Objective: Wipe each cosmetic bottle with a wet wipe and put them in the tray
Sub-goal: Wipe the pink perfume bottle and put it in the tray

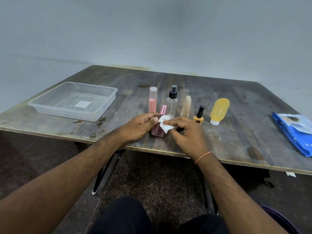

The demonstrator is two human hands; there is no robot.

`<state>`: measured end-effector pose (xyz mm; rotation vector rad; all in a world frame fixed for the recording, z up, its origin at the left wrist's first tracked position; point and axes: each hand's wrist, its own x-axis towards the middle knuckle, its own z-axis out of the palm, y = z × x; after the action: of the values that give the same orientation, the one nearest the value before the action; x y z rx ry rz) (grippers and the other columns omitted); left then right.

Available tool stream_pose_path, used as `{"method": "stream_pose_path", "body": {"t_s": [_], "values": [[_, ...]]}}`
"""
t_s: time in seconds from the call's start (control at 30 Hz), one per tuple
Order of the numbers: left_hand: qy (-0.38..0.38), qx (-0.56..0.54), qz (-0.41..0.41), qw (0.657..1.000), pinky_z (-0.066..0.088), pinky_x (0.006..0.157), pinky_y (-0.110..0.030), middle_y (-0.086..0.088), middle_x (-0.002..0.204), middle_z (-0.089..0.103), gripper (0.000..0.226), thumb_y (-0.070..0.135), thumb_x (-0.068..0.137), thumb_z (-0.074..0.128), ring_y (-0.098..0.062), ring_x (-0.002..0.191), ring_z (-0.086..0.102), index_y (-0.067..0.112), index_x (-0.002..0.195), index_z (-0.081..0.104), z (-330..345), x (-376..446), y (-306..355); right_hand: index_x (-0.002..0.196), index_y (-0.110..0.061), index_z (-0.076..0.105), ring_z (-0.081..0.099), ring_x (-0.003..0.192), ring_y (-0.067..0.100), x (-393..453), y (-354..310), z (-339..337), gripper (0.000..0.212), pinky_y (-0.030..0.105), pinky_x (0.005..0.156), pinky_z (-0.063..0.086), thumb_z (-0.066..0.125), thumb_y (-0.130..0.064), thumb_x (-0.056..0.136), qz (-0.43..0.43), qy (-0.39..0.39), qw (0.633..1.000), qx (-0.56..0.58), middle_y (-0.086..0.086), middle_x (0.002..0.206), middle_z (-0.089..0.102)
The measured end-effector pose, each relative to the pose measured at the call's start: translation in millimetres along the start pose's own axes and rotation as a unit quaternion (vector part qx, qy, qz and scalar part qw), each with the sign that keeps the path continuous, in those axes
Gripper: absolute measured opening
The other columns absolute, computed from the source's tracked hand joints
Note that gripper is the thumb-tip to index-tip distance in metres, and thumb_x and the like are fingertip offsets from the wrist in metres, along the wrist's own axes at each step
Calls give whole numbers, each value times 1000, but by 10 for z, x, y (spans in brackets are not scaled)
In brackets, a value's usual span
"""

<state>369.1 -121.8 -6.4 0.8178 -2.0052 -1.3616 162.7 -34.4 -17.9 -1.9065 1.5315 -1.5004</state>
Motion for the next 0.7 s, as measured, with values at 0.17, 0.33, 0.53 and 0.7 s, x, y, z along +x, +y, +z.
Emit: {"method": "stream_pose_path", "body": {"t_s": [0.17, 0.33, 0.53, 0.7], "values": [[-8, -15, 1, 1000, 57, 99, -28, -6, 127, 76, 30, 14, 115, 47, -14, 118, 74, 11, 142, 59, 25, 33, -53, 134, -29, 75, 67, 94, 8, 4, -24, -19, 40, 16, 84, 53, 75, -14, 97, -17, 3, 999, -36, -17, 119, 71], [5, -1, 1, 1000, 57, 93, -24, -1, 125, 75, 35, 8, 114, 45, -8, 112, 73, 8, 148, 55, 47, 32, -33, 122, -29, 81, 67, 98, 4, 1, -39, -28, 36, 13, 85, 50, 75, -8, 93, -24, -10, 998, -55, -18, 117, 68], [15, -21, -4, 1000, 58, 96, -30, -2, 125, 77, 33, 11, 114, 47, -15, 110, 74, 11, 145, 58, 49, 37, -26, 90, -29, 86, 64, 73, 7, -55, -68, -14, 15, 25, 68, 52, 74, -33, 83, -29, -32, 994, -99, -15, 91, 70], [16, -3, -5, 1000, 58, 105, -43, -2, 129, 77, 31, 15, 115, 48, -19, 116, 74, 19, 143, 60, 34, 43, -32, 98, -30, 86, 63, 73, 6, -34, -38, -10, 14, 23, 69, 51, 78, -27, 87, -16, -23, 995, -97, -14, 94, 71]]}}
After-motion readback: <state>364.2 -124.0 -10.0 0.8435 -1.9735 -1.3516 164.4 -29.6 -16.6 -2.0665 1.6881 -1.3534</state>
